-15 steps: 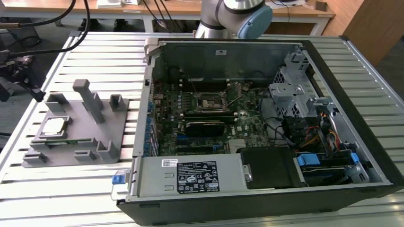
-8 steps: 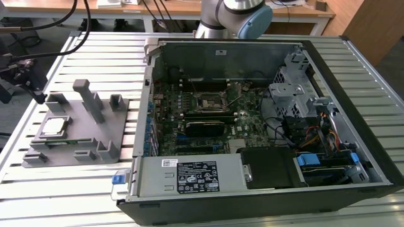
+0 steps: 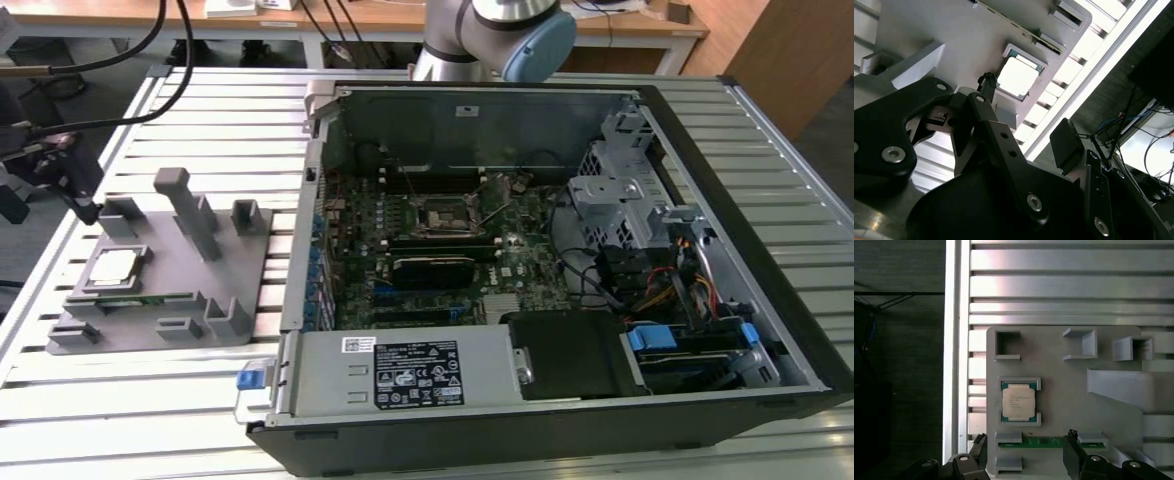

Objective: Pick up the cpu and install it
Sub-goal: 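Pick up the cpu and move it towards the insertion slot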

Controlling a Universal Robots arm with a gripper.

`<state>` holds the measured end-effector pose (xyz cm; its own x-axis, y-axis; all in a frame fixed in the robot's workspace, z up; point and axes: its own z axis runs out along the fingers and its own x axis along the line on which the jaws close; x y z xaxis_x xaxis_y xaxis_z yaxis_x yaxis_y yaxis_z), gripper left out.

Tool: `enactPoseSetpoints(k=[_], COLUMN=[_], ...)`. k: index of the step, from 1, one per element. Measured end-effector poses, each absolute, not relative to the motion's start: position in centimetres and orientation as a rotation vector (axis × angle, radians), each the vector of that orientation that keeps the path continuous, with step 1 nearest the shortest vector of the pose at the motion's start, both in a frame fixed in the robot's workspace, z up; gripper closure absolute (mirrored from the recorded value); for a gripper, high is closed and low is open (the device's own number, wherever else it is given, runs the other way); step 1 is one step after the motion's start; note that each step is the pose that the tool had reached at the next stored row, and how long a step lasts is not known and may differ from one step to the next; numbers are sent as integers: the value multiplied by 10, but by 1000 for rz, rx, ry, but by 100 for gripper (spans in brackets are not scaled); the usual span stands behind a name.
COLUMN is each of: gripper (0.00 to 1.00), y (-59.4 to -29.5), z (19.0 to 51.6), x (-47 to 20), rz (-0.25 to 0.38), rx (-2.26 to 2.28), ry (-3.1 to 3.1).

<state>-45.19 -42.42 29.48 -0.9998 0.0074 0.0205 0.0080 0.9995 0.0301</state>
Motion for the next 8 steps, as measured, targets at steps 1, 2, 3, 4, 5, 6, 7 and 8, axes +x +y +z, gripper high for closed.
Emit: enactPoseSetpoints(k=[1,2,3,4,5,6,7,8], gripper=[30,30,30,30,30,30,30,30], y=[-424,-424,-424,-424,-424,-424,-424,-425], z=[294,293,292,292,291,290,290,289], x=[-452,-452,-452,-452,-452,-452,-452,-452], rz=[-47,-47,-47,-47,-47,-47,-47,-47], rx=[-12,-12,-12,-12,-12,-12,-12,-12], ry=[-3121,-3121,-3121,-3121,-3121,-3121,-3121,-3121])
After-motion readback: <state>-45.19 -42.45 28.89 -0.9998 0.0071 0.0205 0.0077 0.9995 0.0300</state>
